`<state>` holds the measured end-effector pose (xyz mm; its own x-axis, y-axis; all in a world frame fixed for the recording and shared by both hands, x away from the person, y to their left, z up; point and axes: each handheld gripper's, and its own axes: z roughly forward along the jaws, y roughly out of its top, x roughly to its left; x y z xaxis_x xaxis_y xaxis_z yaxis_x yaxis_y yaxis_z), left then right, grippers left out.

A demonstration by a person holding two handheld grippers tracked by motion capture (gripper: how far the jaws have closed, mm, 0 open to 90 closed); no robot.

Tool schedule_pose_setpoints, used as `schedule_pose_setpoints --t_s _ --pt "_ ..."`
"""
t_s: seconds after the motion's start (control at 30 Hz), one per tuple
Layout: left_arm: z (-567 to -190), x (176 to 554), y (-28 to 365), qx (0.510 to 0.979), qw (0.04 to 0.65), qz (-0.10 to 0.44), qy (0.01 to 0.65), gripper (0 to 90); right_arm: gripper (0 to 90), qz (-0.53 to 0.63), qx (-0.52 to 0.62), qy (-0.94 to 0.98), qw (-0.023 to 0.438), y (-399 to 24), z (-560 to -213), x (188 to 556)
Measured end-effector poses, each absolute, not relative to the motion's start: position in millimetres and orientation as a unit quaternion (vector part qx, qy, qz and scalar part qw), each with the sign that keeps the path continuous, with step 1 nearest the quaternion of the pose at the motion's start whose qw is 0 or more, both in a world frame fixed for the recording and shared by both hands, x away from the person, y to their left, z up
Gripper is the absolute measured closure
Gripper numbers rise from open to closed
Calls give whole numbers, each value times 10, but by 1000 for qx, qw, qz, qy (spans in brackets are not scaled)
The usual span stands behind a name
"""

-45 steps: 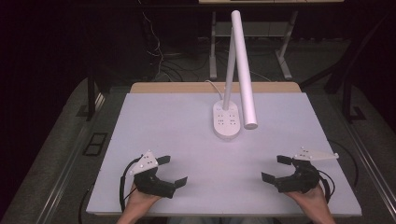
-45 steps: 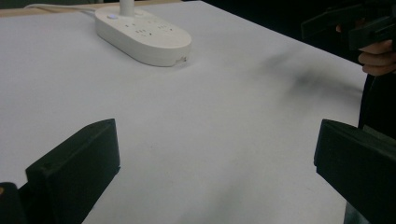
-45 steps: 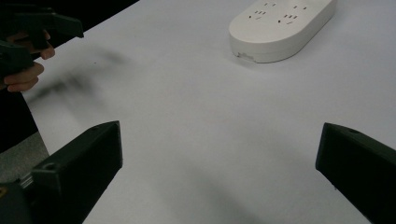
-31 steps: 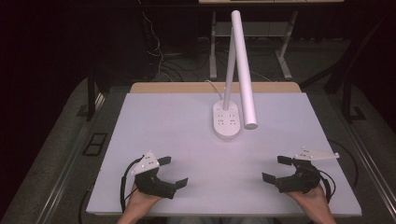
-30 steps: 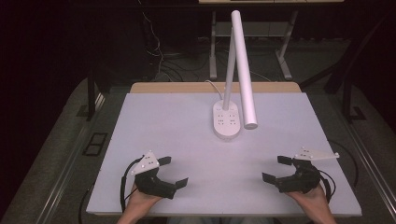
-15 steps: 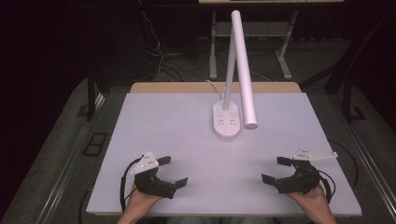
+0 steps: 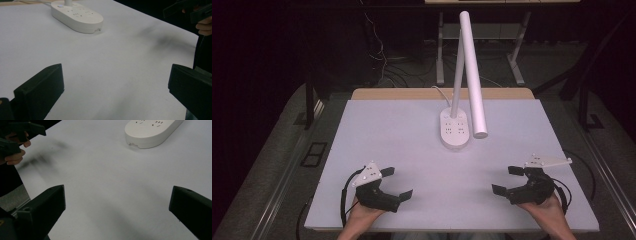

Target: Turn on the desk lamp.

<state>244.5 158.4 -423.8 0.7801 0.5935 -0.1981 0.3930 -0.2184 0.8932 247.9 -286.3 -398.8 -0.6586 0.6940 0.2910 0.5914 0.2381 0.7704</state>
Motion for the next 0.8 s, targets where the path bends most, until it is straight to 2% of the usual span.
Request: schedule_pose_setpoints --t_s 0.8 --pt "-4245 2458 1582 776 536 93 320 0 4 456 405 791 47 -2842 -3785 2767"
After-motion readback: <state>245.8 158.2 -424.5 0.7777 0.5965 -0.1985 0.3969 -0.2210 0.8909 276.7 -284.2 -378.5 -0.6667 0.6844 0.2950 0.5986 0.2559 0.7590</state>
